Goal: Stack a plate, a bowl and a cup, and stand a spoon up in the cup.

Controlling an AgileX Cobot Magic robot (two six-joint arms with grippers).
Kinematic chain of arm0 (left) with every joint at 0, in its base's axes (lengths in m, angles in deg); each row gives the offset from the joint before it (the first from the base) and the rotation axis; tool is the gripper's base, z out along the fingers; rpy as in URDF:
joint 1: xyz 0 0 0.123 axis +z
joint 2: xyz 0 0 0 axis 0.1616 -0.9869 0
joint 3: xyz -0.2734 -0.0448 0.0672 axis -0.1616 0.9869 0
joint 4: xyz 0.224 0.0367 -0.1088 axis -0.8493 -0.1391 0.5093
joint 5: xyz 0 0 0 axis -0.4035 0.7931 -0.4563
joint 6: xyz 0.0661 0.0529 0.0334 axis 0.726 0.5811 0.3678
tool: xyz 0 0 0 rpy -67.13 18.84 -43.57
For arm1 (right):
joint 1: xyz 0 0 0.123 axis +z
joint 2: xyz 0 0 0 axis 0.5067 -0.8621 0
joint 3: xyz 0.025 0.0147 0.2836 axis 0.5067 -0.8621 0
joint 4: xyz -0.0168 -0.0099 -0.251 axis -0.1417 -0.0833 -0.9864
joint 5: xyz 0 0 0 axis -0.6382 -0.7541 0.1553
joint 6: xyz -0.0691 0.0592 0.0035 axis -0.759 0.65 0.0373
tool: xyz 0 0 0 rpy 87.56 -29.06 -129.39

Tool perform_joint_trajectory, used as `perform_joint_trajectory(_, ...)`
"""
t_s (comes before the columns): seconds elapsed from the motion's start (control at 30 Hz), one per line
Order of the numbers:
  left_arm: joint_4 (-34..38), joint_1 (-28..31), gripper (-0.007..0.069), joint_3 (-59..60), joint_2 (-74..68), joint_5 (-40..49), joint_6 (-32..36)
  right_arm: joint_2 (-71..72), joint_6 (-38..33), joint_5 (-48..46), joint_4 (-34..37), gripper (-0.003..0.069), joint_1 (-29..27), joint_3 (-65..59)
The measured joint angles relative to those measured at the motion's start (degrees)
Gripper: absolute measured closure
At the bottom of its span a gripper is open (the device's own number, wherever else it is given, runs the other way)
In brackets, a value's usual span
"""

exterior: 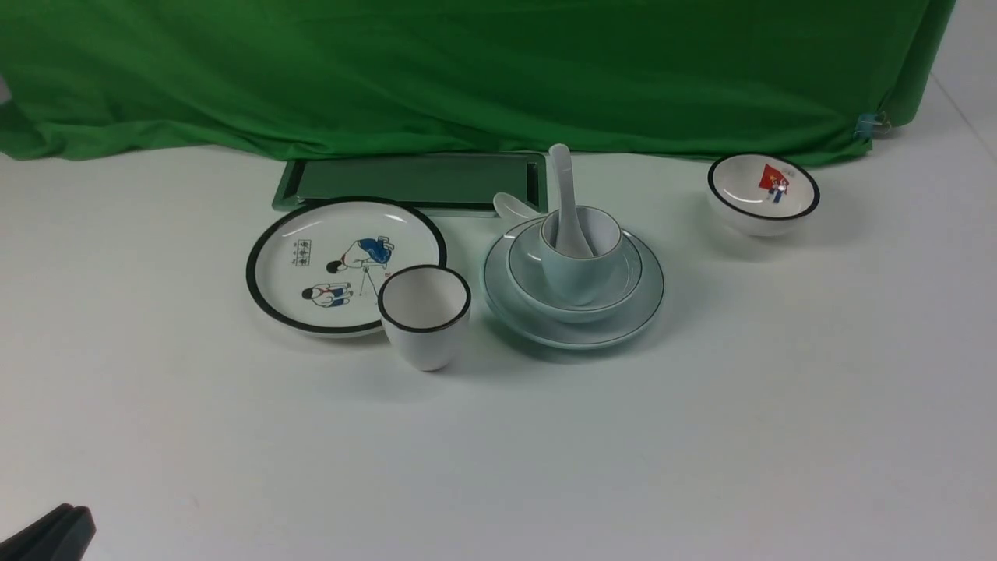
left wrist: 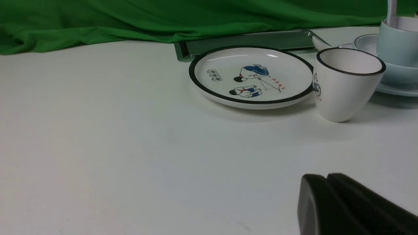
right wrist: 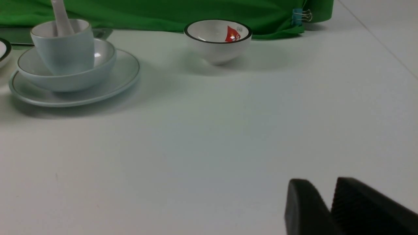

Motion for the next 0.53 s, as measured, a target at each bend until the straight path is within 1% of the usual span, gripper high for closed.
perform_joint_trajectory(0.53,0.0,0.0,0.0656,0.0,0.0,0.0,0.0,0.0,0.0,0.0,0.0,0.0458,0.0,0.0)
